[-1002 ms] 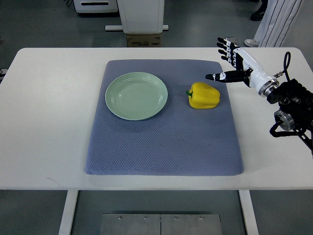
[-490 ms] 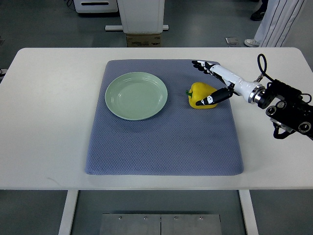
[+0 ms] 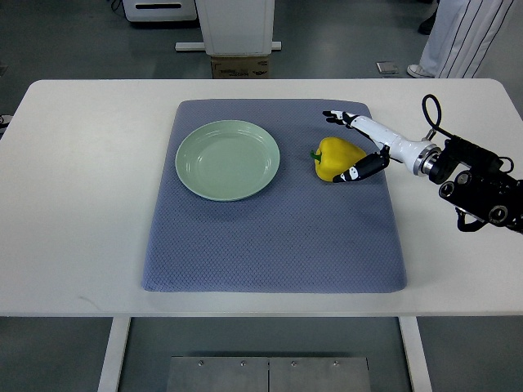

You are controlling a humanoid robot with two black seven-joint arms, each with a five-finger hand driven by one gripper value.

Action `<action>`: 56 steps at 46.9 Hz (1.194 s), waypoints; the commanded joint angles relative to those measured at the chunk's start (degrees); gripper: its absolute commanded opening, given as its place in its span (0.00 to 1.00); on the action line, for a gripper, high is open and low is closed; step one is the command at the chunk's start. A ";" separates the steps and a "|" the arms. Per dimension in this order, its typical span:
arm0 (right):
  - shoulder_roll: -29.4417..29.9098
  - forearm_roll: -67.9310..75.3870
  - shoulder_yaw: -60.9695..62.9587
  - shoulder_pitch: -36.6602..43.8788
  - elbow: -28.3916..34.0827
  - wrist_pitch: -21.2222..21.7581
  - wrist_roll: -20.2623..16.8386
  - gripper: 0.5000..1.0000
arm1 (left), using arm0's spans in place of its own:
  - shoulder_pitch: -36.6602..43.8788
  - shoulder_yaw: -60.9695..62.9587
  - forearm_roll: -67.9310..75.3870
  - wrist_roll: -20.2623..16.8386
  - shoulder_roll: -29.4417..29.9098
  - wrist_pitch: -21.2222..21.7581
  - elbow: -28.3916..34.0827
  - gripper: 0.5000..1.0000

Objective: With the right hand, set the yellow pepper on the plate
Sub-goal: 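Close the right hand's fingers around the yellow pepper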

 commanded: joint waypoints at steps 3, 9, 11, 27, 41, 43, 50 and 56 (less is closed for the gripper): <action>0.05 -0.01 -1.44 -0.01 -0.88 0.06 -0.02 0.87 | 0.00 0.00 0.01 0.00 0.00 0.00 -0.06 1.00; 0.14 -0.01 -1.79 -0.01 -0.89 0.06 -0.02 0.82 | 0.00 0.00 0.01 0.00 0.00 0.00 -0.06 1.00; 0.14 -0.01 -1.97 -0.01 -0.89 0.06 -0.02 0.82 | 0.00 0.00 0.01 0.00 0.00 0.00 0.03 1.00; 1.11 -0.01 -3.02 -0.01 -1.41 0.06 -0.37 0.65 | 0.00 0.00 0.01 0.00 0.00 0.00 -0.06 1.00; 1.19 -0.01 -3.20 -0.01 -2.38 0.06 -0.46 0.00 | 0.00 0.00 0.01 0.00 0.00 0.00 -0.06 1.00; 1.19 -0.01 -3.20 -0.01 -2.38 0.06 -0.55 0.00 | 0.00 0.00 0.01 0.00 0.00 0.00 0.03 1.00; 1.02 0.16 -2.76 0.96 -2.38 -0.03 -0.90 0.00 | 0.00 0.00 0.01 0.00 0.00 0.00 0.03 1.00; 1.19 0.34 -2.23 2.63 -2.03 -1.00 -2.04 0.00 | 0.00 0.00 0.01 0.00 0.00 0.00 0.03 1.00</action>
